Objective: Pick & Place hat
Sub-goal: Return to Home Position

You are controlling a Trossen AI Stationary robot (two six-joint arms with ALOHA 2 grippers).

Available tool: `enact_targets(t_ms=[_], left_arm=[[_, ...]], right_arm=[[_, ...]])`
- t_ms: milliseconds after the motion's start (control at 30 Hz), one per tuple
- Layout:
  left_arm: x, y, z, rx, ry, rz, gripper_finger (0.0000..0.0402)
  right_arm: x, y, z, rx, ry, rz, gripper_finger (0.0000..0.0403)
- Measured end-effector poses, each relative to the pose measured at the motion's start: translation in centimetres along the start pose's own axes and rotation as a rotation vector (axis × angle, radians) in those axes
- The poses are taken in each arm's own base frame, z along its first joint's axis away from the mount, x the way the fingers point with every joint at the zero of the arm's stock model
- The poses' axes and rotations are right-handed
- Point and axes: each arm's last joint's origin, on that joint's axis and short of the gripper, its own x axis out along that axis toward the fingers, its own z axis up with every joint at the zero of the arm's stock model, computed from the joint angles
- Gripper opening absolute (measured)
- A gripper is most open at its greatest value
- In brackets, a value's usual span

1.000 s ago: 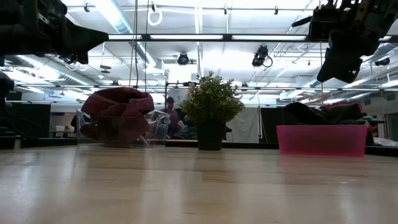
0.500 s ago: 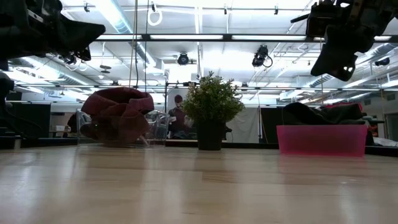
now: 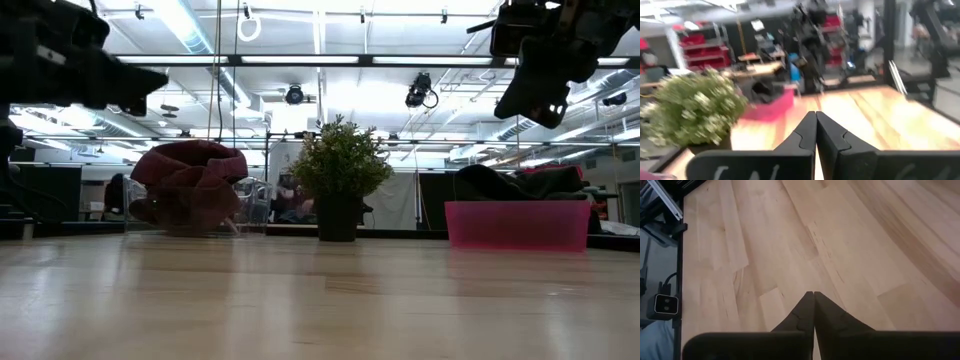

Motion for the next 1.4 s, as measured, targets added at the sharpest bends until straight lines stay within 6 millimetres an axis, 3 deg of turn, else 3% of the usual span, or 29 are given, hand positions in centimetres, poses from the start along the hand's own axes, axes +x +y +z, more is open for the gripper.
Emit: enact_targets(t_ms=[333, 533, 667, 1067, 1400], left_arm=[[0.0, -0.2, -0.7, 0.007, 0.068, -0.037, 0.0009], [0.0, -0.2, -0.7, 0.007, 0.07, -0.035, 0.0008], [0.0, -0.2, -0.7, 0.007, 0.065, -0.034, 0.0008], [0.0, -0.1, -0.6, 0.006, 0.055, -0.029, 0.0007], [0.0, -0.1, -0.6, 0.006, 0.053, -0.029, 0.0007]], right_arm=[[0.3, 0.0, -0.2, -0.068, -0.025, 0.014, 0.0011], [1.1, -0.2, -2.2, -0.09, -0.086, 0.107, 0.0011], [0.6, -1.2, -3.3, -0.076, -0.142, 0.109, 0.0007], [-4.5, -3.5, -3.7, -0.204, -0.63, 0.26, 0.0001], [-4.2, -5.8, -5.5, -0.25, -0.912, 0.261, 0.0001]])
